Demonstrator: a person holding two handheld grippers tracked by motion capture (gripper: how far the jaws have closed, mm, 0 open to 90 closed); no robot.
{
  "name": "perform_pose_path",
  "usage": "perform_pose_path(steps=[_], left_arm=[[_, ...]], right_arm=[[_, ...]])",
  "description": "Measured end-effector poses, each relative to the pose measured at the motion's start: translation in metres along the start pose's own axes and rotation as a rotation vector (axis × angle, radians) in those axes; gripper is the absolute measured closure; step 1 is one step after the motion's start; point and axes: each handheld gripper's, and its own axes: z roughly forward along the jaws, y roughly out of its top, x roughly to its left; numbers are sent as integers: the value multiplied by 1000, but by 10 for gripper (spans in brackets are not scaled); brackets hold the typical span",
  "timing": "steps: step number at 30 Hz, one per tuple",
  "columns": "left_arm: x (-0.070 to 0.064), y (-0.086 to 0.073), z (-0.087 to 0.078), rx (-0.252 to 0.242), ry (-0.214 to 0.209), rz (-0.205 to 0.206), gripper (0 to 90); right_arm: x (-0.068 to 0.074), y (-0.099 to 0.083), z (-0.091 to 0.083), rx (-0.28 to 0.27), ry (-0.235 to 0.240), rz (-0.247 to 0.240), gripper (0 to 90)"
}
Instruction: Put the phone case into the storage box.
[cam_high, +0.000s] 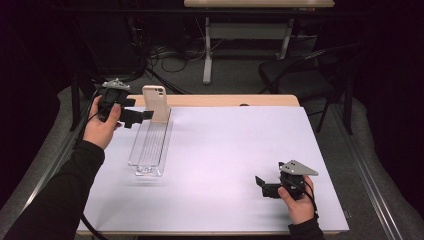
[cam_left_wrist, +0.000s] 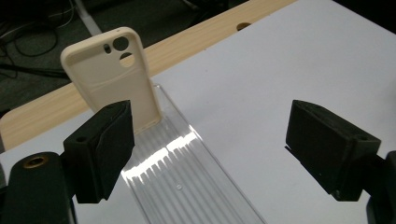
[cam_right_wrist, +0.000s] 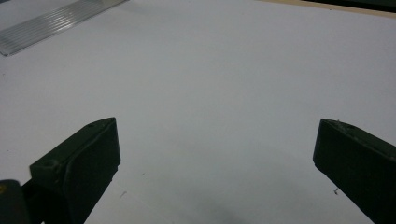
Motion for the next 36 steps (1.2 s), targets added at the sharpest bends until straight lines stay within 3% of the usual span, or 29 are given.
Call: perform_pose_path(steps=[19, 23, 29, 36], left_arm=[[-19, -26, 11, 15, -60, 6, 158], [-30, -29, 12, 14, -77, -3, 158], [-51, -37, 12, 14, -114, 34, 158], [-68, -51, 10, 11, -123, 70, 158]], right_arm=[[2, 0, 3, 11, 4, -31, 2], [2, 0, 3, 11, 2, -22, 2], [3, 0, 2, 7, 2, -22, 2], [3, 12, -8, -23, 3, -8, 2]])
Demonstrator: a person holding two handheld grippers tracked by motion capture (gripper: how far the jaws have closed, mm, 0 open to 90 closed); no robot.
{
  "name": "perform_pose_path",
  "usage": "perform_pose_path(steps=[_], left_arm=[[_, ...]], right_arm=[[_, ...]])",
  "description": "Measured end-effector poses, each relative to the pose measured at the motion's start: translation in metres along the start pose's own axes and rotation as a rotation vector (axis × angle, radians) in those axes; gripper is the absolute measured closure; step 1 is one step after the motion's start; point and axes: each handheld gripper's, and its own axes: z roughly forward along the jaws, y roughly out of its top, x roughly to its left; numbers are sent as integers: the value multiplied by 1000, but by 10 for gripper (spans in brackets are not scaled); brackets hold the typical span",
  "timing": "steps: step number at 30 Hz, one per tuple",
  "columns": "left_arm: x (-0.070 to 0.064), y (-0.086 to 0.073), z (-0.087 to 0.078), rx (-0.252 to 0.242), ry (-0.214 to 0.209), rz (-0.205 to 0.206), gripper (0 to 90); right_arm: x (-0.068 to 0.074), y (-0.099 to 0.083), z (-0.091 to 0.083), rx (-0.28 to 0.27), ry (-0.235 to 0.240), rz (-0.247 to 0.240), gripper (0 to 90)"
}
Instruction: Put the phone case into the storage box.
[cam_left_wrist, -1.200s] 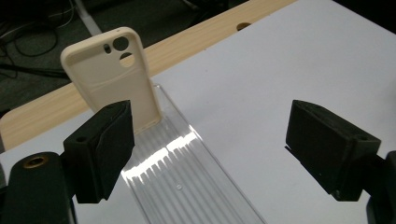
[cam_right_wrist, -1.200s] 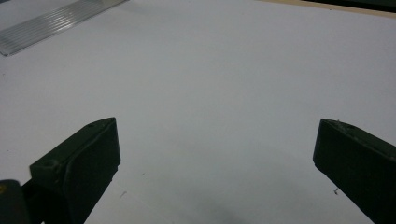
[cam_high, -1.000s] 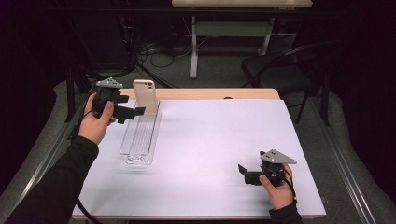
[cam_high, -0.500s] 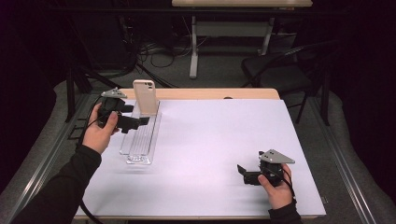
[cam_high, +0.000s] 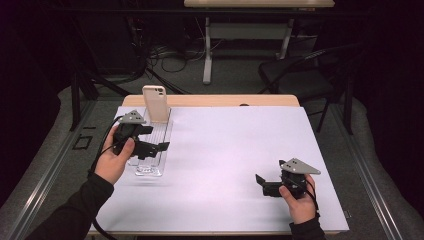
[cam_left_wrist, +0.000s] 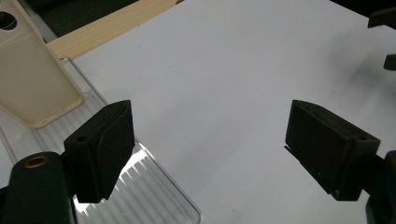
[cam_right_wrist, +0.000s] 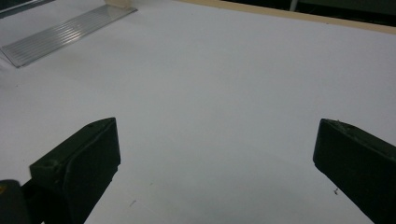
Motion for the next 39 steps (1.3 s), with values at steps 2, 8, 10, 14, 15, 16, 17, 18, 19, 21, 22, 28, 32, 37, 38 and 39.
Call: perform_pose_path(steps=[2, 8, 10, 14, 15, 16, 17, 18, 19, 21, 22, 28, 32, 37, 38, 39], left_arm=[[-5, -5, 0, 0, -19, 7, 158], [-25, -21, 4, 29, -43, 54, 157], [-30, -26, 5, 30, -67, 56, 157], [-39, -37, 6, 1, -97, 47, 157], [-41, -40, 6, 2, -93, 52, 157], [-43, -43, 6, -2, -87, 56, 157], [-44, -46, 6, -1, -80, 58, 157], [-44, -49, 5, 2, -78, 58, 157], [-44, -51, 5, 4, -76, 57, 157], [-44, -57, 3, -4, -85, 34, 157], [-43, -59, 2, -10, -89, 26, 157], [-40, -77, -2, -20, -49, -13, 157], [-35, -91, -2, -24, -27, -40, 157], [-28, -107, 0, -25, 9, -66, 157], [-26, -110, 1, -27, 12, -75, 157], [-24, -113, 1, -31, 15, -87, 157]], right_arm=[[1, 4, -3, -6, 0, -6, 2], [9, 12, -15, 22, 30, -48, 2], [12, 14, -18, 33, 43, -64, 2], [16, 11, -26, 48, 61, -67, 2], [17, 11, -28, 59, 66, -72, 2], [17, 10, -30, 59, 67, -71, 2], [18, 10, -32, 65, 69, -73, 2], [18, 9, -34, 64, 68, -80, 2], [17, 9, -36, 55, 61, -80, 2], [16, 8, -41, 56, 56, -78, 2], [14, 7, -44, 57, 53, -74, 2], [4, -4, -53, 63, 20, -51, 3], [-4, -10, -58, 77, -1, -39, 3], [-12, -15, -62, 71, -27, -23, 3], [-14, -15, -64, 80, -28, -19, 3], [-15, -16, -64, 69, -36, -17, 3]])
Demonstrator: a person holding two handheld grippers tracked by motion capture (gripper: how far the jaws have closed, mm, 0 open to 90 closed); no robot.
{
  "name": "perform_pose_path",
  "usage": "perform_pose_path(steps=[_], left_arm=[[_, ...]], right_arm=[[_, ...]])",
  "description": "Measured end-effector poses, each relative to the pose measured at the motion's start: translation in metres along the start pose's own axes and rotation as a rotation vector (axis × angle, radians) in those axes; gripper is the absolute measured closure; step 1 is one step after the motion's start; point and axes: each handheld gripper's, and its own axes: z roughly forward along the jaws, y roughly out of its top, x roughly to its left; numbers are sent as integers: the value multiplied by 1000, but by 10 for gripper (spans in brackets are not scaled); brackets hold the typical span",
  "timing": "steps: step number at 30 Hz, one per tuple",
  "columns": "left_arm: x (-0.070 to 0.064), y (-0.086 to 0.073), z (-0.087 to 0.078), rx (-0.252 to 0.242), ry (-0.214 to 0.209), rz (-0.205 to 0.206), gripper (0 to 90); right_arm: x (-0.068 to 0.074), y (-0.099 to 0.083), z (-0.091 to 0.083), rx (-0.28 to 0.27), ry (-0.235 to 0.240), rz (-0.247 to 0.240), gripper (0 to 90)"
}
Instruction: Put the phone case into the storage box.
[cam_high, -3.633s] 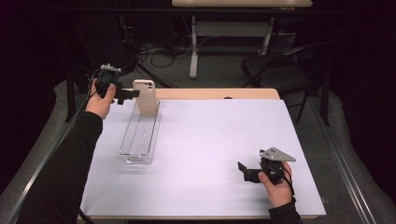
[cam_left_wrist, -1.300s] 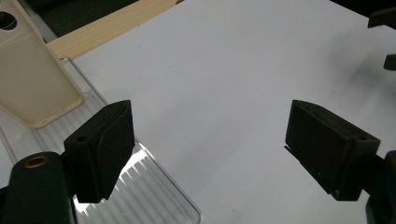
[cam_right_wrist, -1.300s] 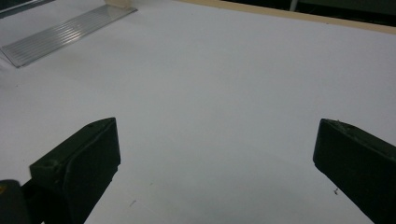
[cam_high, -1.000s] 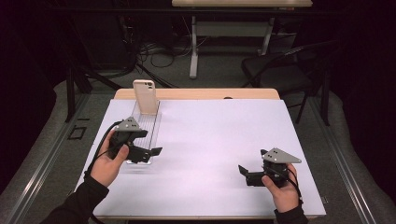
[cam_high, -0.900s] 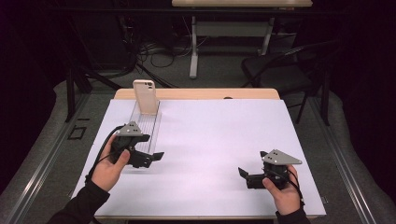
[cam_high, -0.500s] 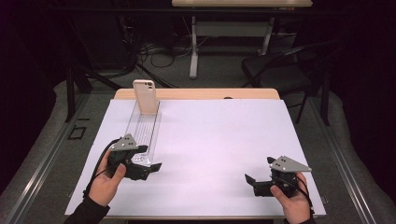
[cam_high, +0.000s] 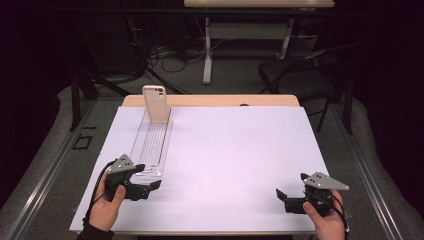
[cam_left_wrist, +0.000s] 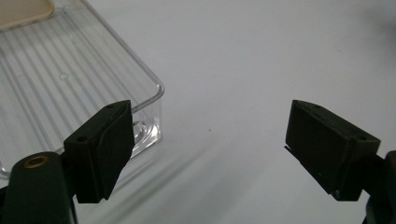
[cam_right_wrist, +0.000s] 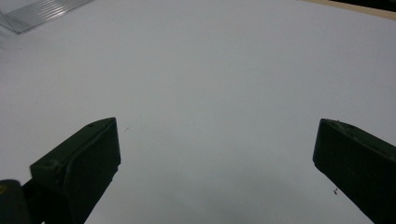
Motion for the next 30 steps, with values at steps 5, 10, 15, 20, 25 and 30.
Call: perform_pose_path(steps=[5, 10, 15, 20, 25, 30], left_arm=[[10, -13, 4, -1, 50, -20, 157], [22, -24, 6, -18, 81, -63, 157], [31, -29, 2, -26, 95, -88, 158], [34, -33, -1, -66, 116, -105, 158], [32, -33, -5, -94, 124, -95, 158], [31, -36, -9, -109, 143, -92, 158]], right_arm=[[-6, -4, 0, 4, -17, 13, 4], [-11, -7, 1, 11, -29, 27, 4], [-15, -12, 5, 2, -42, 41, 4], [-17, -16, 9, -4, -64, 47, 4], [-18, -18, 9, -2, -65, 32, 4], [-18, -19, 8, -16, -74, 30, 5]])
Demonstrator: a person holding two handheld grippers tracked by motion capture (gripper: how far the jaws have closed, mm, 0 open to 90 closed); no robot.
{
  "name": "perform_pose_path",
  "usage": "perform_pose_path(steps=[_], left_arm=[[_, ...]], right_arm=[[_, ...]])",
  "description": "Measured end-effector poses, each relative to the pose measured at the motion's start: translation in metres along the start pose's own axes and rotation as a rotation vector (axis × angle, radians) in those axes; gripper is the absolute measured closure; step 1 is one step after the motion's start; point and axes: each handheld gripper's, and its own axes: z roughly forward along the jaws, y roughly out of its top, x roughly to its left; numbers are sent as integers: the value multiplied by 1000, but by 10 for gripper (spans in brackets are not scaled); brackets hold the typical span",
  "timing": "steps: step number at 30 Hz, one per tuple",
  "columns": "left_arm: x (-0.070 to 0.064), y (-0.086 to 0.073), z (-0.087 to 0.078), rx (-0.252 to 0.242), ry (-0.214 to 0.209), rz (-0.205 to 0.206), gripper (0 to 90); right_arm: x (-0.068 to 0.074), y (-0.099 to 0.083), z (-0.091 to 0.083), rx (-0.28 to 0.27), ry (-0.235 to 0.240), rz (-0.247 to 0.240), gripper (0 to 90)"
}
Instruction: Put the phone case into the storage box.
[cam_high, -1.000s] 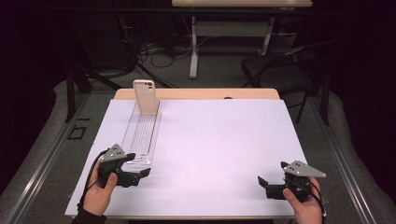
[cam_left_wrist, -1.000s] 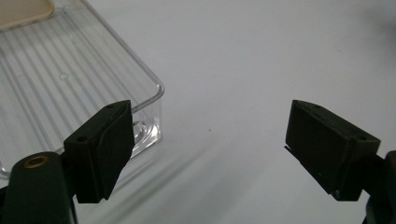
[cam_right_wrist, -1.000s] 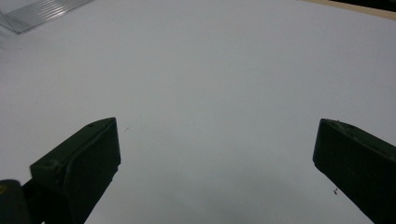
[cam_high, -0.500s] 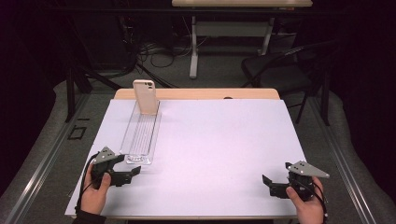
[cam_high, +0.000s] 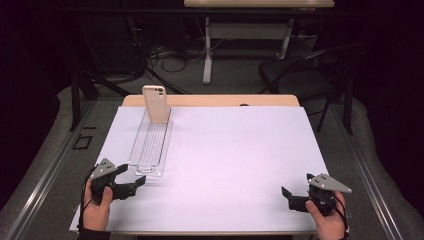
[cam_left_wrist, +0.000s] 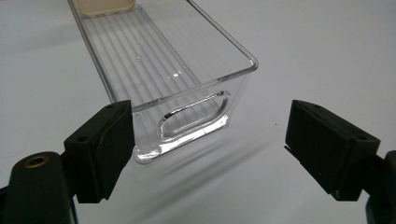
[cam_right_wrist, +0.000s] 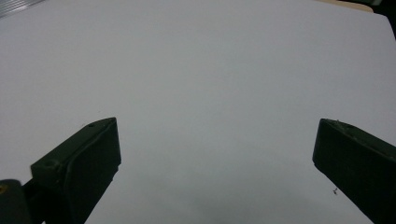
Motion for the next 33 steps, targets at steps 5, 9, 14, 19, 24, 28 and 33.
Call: perform_pose_path(steps=[5, 9, 14, 19, 24, 28, 33], left_arm=[[1, -4, -6, -8, 20, -1, 158], [2, -7, -10, -20, 27, -11, 158], [5, -11, -13, -23, 44, -14, 158], [8, -15, -14, -22, 58, -25, 158], [10, -18, -15, -21, 74, -30, 158], [11, -19, -16, -26, 87, -32, 158], [12, -21, -18, -29, 104, -34, 158]], right_arm=[[0, -3, -1, -17, -8, -8, 5], [3, -6, 1, -15, -4, -7, 4], [7, -8, 3, -2, 11, -21, 5], [11, -10, 7, -14, 14, -46, 4], [14, -12, 10, 5, 26, -45, 5], [14, -13, 12, -1, 29, -59, 5], [15, -14, 13, -1, 29, -59, 5]])
